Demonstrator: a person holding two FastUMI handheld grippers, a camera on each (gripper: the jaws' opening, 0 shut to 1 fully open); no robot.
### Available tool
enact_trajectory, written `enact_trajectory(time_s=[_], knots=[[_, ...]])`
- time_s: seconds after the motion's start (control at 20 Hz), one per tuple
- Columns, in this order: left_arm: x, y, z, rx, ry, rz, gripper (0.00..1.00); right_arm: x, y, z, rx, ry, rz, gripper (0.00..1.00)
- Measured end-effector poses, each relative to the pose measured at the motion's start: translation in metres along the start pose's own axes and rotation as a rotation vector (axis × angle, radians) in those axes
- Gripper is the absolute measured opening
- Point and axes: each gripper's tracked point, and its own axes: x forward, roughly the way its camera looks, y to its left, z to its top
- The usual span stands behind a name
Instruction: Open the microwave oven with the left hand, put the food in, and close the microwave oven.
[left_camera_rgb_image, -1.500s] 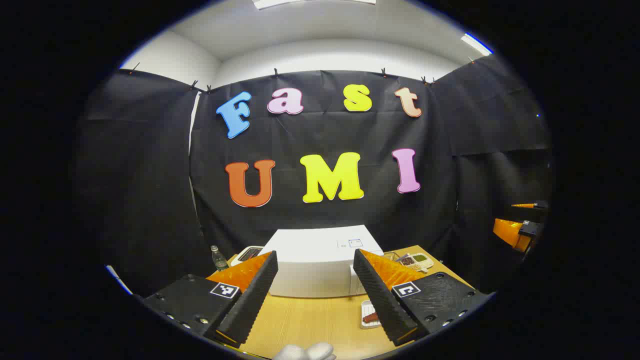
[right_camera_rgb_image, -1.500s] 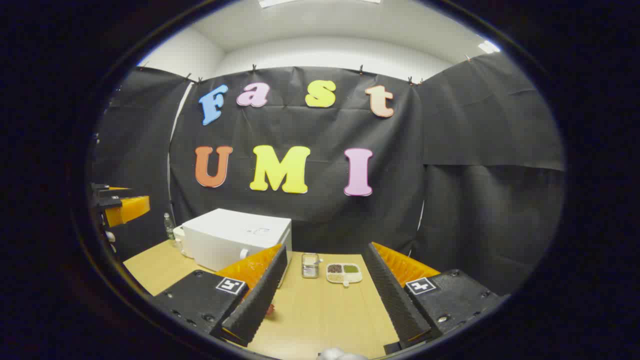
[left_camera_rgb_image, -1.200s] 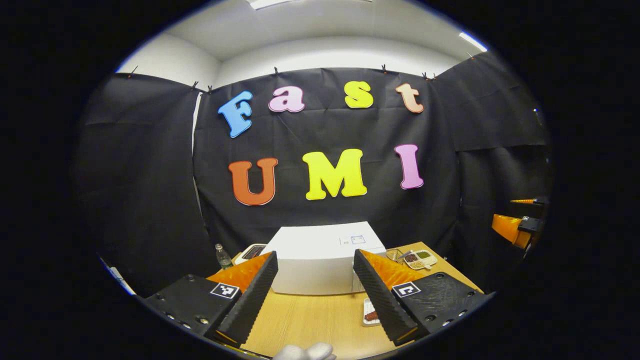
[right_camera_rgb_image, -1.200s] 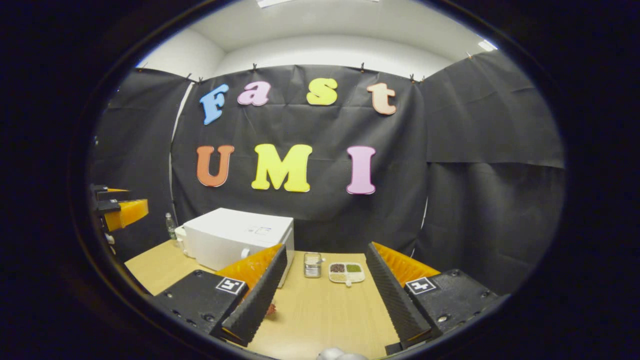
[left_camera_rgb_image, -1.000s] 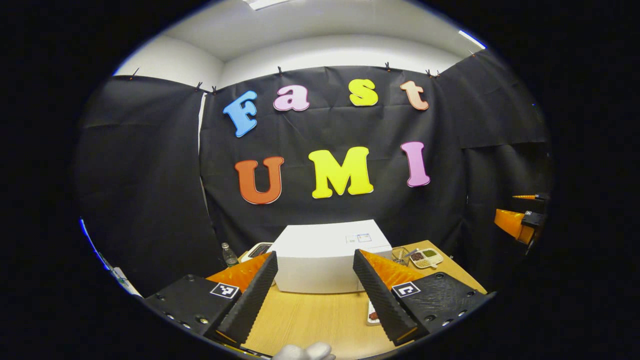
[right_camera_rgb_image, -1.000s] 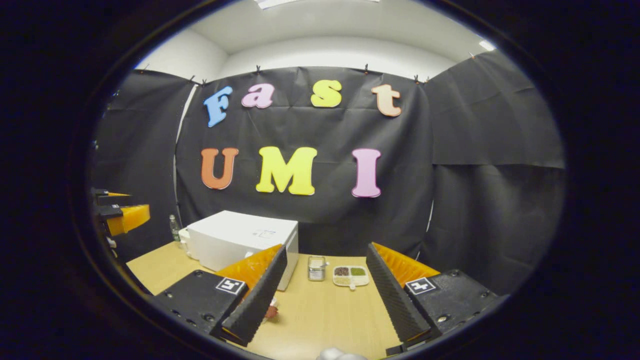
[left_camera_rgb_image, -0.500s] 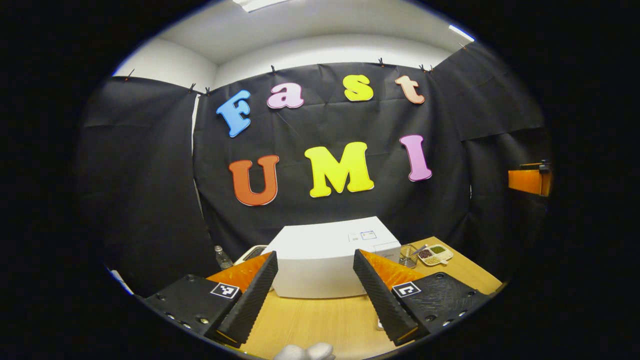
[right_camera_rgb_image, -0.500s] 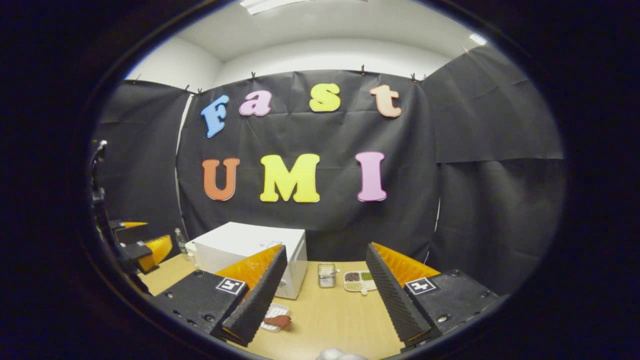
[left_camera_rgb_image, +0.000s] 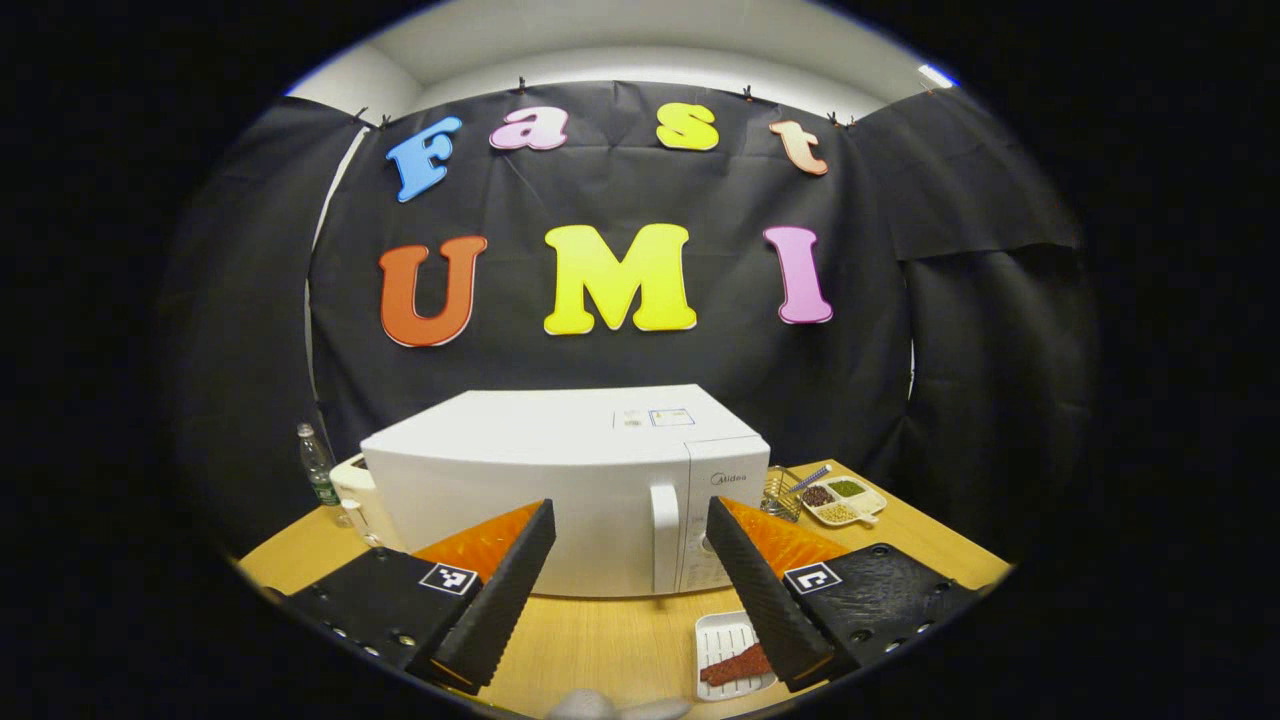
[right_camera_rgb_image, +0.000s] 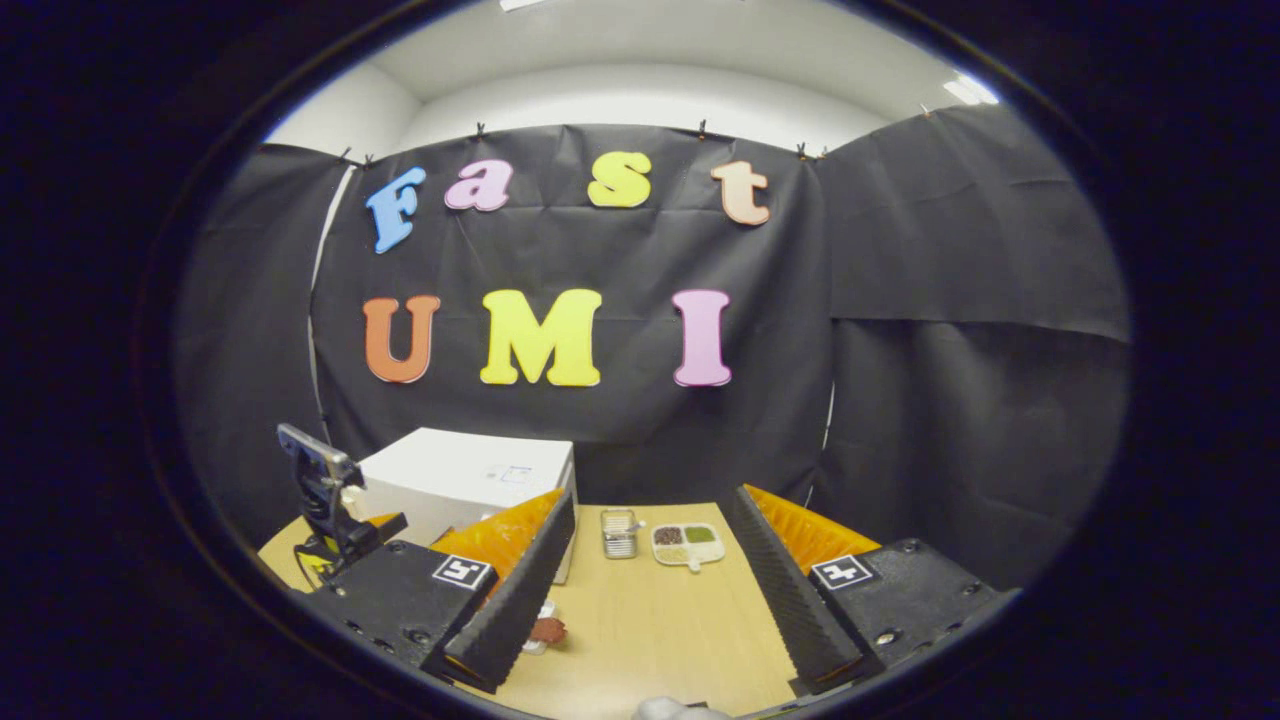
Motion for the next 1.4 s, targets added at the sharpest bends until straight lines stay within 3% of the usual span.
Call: enact_trajectory(time_s=[0.05,0.1,0.25,0.5,0.55,0.6,0.7,0.75,0.8,0.85,1.0,1.4], knots=[[0.015,-0.004,-0.014,-0.001,0.021,-0.006,0.95,-0.001,-0.001,-0.002,-0.015,0.011,-0.025,0.94],[0.03,-0.006,-0.025,-0.006,0.041,-0.01,0.95,-0.002,-0.002,-0.003,-0.029,0.018,-0.044,1.0],[0.066,-0.01,-0.048,-0.022,0.08,-0.007,0.95,-0.003,-0.009,-0.008,-0.055,0.046,-0.098,1.0],[0.083,-0.024,-0.061,-0.028,0.085,-0.027,0.86,0.002,-0.01,-0.014,-0.063,0.083,-0.15,1.0],[0.084,-0.024,-0.062,-0.026,0.086,-0.035,0.65,0.003,-0.01,-0.015,-0.068,0.09,-0.149,1.0],[0.087,-0.023,-0.064,-0.024,0.084,-0.028,0.57,0.004,-0.009,-0.015,-0.071,0.09,-0.146,1.0],[0.086,-0.023,-0.066,-0.038,0.084,-0.03,0.27,0.006,-0.007,-0.013,-0.068,0.087,-0.142,0.94],[0.085,-0.023,-0.065,-0.036,0.074,-0.029,0.31,0.006,-0.005,-0.017,-0.07,0.09,-0.137,1.0],[0.088,-0.022,-0.065,-0.031,0.071,-0.03,0.14,0.006,-0.005,-0.017,-0.076,0.085,-0.136,0.94],[0.09,-0.021,-0.066,-0.029,0.068,-0.023,0.22,0.006,-0.006,-0.016,-0.078,0.082,-0.138,1.0],[0.088,-0.021,-0.067,-0.03,0.076,-0.036,0.13,0.001,-0.002,-0.017,-0.071,0.078,-0.121,1.0],[0.083,-0.021,-0.069,-0.007,0.115,-0.081,0.14,-0.005,-0.005,-0.02,-0.076,0.07,-0.077,1.0]])
